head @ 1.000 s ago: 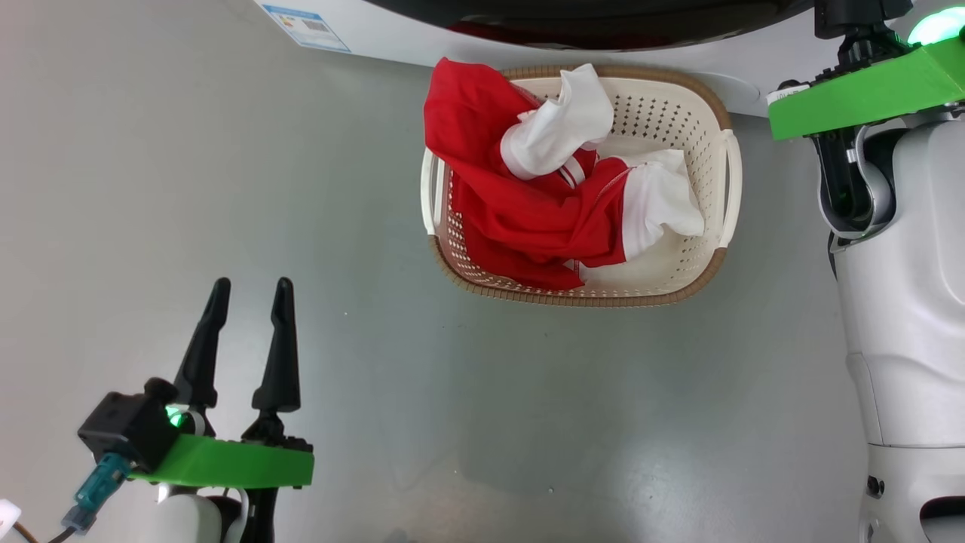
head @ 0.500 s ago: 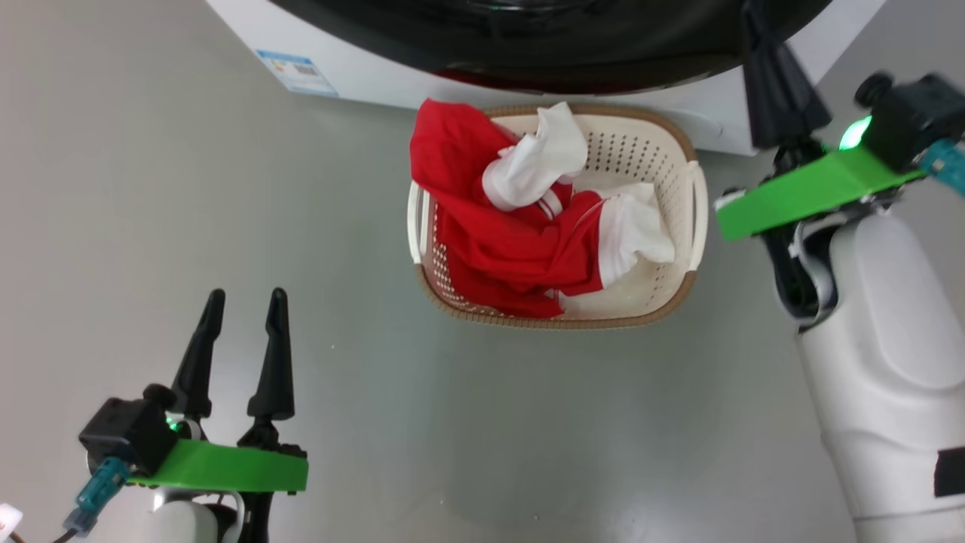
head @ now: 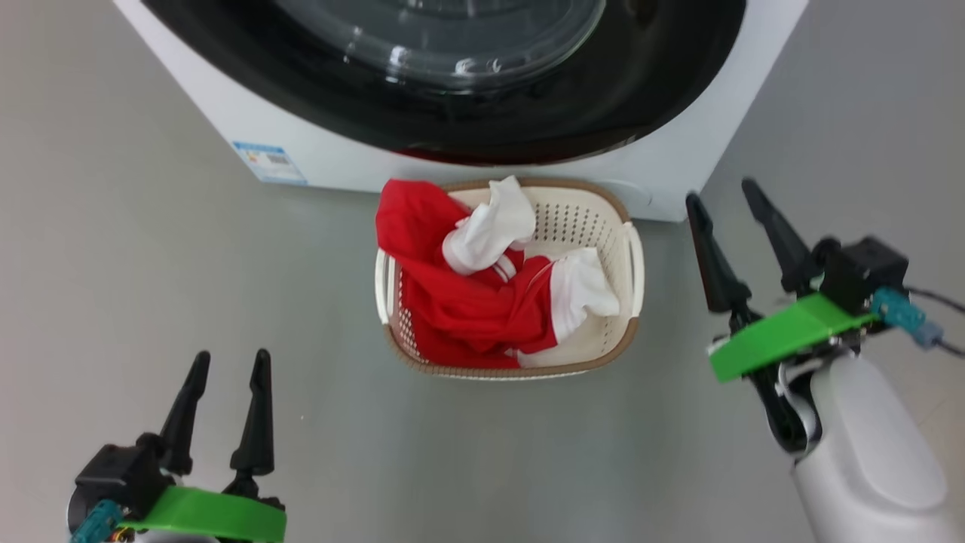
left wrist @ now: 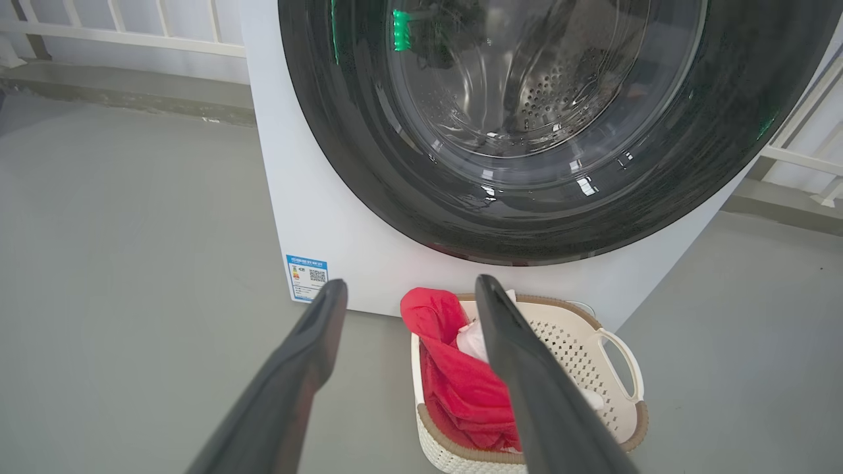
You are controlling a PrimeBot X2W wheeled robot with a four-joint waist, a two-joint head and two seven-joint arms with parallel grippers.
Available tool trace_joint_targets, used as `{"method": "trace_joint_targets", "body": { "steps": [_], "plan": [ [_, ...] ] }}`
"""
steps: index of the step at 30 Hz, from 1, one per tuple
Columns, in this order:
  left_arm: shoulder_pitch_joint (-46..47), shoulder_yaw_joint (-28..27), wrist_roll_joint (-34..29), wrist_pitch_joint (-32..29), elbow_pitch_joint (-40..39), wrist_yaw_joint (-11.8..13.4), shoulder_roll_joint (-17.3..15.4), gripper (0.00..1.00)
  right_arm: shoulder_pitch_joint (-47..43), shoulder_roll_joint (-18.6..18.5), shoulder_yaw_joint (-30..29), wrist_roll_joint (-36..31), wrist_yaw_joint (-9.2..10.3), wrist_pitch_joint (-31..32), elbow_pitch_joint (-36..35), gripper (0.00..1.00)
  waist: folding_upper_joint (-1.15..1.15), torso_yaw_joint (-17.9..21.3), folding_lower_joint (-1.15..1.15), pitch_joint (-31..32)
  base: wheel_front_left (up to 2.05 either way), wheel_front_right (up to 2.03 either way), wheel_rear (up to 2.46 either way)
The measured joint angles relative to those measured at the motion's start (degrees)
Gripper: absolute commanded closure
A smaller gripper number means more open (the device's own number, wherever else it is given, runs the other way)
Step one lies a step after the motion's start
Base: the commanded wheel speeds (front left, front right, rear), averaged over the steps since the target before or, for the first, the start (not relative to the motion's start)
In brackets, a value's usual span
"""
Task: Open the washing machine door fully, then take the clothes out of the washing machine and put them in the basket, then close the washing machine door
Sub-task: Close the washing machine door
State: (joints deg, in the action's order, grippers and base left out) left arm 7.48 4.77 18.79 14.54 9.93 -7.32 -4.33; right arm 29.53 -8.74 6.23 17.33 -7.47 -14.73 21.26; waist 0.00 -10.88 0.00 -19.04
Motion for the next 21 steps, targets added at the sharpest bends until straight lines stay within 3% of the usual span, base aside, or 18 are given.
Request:
{"method": "trace_joint_targets", "body": {
  "steps": [21],
  "plan": [
    [-6.9,-0.9,0.6,0.0,0.6,0.0,-3.2,0.0,-19.5,0.2,-2.6,0.7,0.0,0.0,-2.2,0.0,0.0,8.8,0.0,10.9,0.0,0.0,0.0]
  ]
}}
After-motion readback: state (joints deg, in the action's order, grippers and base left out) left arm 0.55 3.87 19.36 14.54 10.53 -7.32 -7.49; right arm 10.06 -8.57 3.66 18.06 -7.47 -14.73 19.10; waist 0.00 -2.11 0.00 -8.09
